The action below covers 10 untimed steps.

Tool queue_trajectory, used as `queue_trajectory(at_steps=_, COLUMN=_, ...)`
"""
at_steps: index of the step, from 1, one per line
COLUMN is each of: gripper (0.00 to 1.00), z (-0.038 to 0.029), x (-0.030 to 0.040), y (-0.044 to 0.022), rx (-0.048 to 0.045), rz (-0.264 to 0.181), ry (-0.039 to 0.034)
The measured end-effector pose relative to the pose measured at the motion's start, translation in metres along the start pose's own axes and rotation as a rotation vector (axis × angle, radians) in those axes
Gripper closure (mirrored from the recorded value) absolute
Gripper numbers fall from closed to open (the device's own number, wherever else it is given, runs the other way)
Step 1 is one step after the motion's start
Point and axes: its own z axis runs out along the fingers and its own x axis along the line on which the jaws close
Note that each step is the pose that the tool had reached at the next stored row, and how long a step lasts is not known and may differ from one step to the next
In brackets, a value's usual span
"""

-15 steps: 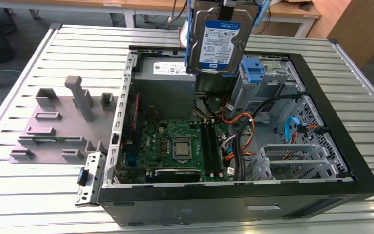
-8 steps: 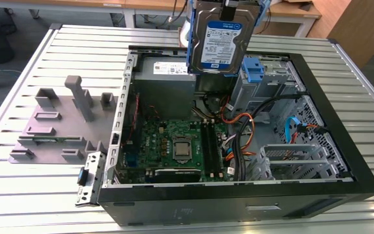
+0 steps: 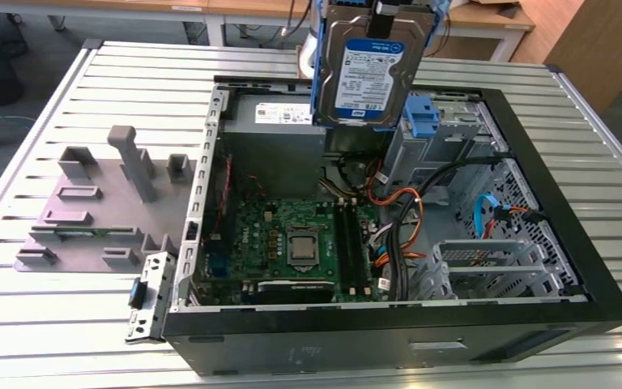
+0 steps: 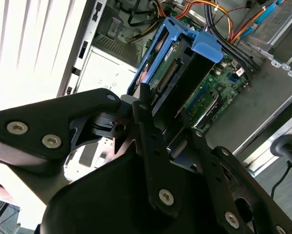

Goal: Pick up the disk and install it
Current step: 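Pick up the disk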

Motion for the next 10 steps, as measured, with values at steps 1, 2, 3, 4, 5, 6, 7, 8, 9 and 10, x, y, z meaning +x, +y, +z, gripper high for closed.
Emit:
queue_trajectory(at_steps=1, gripper=0.65, z=-0.0001, x=0.0015, y=-0.0001, rx=0.0000, rz=0.000, ry=0.0002)
queue_trajectory(at_steps=2, gripper=0.65, z=0.0000, x=0.0030, y=-0.0001, rx=0.0001, rz=0.000, ry=0.0002)
queue_trajectory(at_steps=3, gripper=0.65, z=-0.0001, x=0.0045, y=-0.0002, rx=0.0000, rz=0.000, ry=0.0004)
queue_trajectory(at_steps=4, gripper=0.65, z=-0.0001, x=0.0060, y=-0.0003, rx=0.0001, rz=0.000, ry=0.0006)
queue_trajectory(at_steps=5, gripper=0.65, z=-0.0001, x=0.0075, y=-0.0003, rx=0.0001, rz=0.000, ry=0.0009)
queue_trajectory(at_steps=6, gripper=0.65, z=-0.0002, x=0.0090, y=-0.0004, rx=0.0001, rz=0.000, ry=0.0011)
queue_trajectory(at_steps=7, gripper=0.65, z=-0.0002, x=0.0107, y=-0.0005, rx=0.0001, rz=0.000, ry=0.0013)
queue_trajectory(at_steps=8, gripper=0.65, z=-0.0003, x=0.0123, y=-0.0005, rx=0.0001, rz=0.000, ry=0.0014)
queue_trajectory(at_steps=9, gripper=0.65, z=-0.0003, x=0.0140, y=-0.0006, rx=0.0001, rz=0.000, ry=0.0015)
queue_trajectory(at_steps=10, gripper=0.65, z=-0.0003, x=0.0157, y=-0.0007, rx=0.0001, rz=0.000, ry=0.0016)
